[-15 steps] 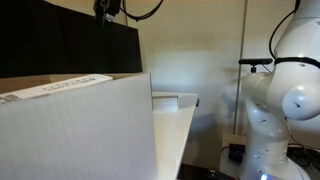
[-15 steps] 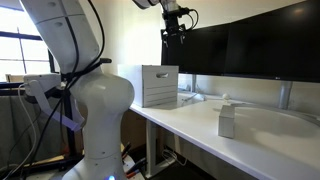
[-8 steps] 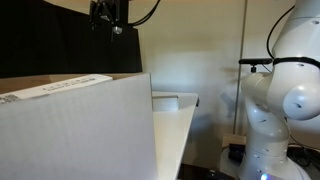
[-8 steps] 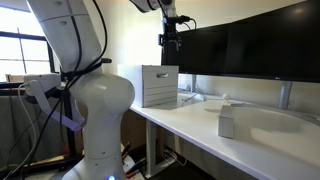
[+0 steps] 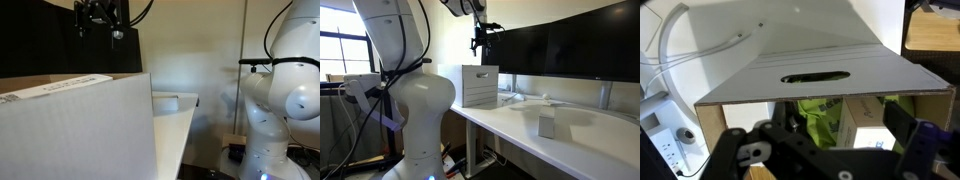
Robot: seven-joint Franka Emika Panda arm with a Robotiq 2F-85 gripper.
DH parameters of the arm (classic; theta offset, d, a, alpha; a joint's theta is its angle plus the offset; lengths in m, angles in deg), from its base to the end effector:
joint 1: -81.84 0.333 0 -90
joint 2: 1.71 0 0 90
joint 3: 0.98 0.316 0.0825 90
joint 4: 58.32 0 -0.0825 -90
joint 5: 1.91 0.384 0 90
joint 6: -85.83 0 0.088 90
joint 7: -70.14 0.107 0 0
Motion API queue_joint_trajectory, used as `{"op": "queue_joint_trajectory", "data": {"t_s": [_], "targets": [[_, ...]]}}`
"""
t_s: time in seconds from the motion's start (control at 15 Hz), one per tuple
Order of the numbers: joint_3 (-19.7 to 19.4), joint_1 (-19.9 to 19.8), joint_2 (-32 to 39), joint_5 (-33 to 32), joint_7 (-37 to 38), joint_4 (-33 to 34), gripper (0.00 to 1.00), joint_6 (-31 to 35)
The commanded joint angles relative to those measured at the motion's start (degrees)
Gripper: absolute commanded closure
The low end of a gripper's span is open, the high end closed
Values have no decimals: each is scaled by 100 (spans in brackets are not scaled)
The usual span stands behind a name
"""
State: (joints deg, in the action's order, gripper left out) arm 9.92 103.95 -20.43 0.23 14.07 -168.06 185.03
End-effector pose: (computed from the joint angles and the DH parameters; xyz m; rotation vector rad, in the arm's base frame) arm 0.3816 0.2686 0.6378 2.2081 2.1532 0.2002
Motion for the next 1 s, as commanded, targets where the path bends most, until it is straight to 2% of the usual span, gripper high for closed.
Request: {"op": "queue_joint_trajectory", "data": {"t_s": [0.0, 0.53, 0.93], "targets": [[252, 69, 235, 119, -166, 276, 0, -247], [810, 291, 576, 78, -91, 572, 0, -397], [1009, 378, 738, 142, -97, 563, 0, -378]]}}
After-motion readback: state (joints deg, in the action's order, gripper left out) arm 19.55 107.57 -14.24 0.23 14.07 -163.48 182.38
